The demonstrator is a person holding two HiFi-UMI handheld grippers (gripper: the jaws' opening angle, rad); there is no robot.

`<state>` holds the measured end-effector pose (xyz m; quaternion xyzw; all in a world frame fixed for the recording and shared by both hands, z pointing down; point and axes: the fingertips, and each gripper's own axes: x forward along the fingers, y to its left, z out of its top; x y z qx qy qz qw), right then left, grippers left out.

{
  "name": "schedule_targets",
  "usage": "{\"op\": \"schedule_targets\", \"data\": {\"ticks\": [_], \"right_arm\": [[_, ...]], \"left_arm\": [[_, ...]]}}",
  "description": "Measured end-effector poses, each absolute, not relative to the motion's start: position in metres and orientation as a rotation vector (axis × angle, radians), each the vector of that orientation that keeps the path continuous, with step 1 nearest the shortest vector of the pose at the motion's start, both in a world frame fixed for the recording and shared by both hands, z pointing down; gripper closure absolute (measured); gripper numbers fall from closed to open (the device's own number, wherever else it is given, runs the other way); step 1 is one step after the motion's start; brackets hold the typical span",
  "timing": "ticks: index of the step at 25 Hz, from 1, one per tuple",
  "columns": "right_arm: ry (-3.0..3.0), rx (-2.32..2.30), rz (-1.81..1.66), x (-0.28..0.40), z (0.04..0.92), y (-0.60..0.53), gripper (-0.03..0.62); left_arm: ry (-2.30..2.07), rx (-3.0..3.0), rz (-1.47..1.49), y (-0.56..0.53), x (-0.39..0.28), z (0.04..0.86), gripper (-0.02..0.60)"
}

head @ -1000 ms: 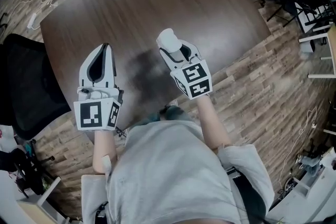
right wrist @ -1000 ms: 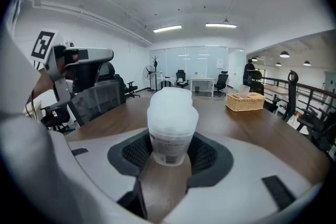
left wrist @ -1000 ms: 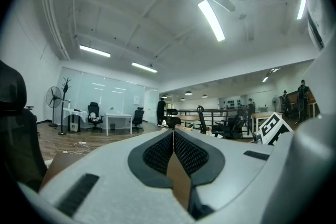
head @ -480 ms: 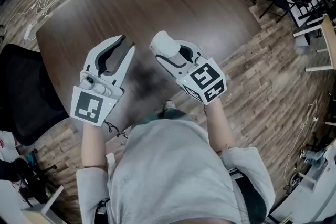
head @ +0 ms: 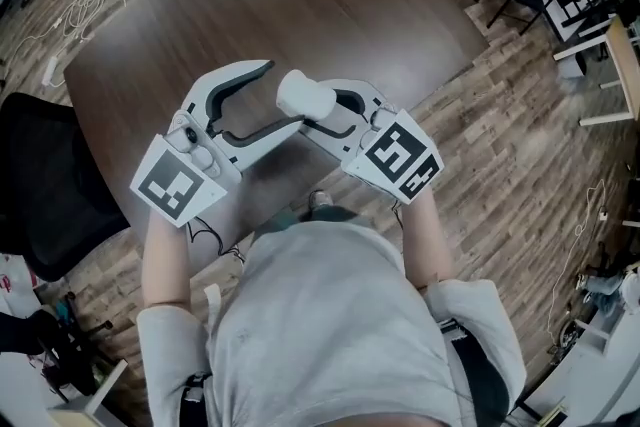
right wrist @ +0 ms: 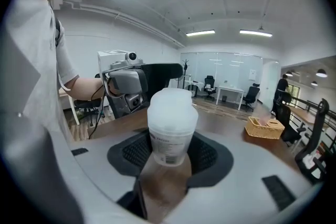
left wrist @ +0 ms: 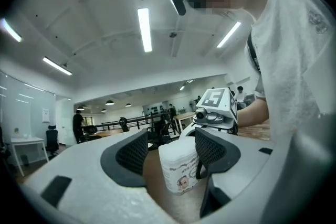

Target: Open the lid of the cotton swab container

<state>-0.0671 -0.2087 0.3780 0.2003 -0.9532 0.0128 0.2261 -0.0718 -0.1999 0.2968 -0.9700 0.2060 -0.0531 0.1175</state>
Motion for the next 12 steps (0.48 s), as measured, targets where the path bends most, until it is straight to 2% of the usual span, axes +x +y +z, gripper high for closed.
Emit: {"op": "schedule_targets", "data": {"ticks": [12], "right_arm": [[-2.607, 0.444, -0.139, -0.061, 0.371, -0.185, 0.399]], "left_arm": [[0.341, -2.841, -0.256, -0.178, -0.045, 0.309, 0.319]]}}
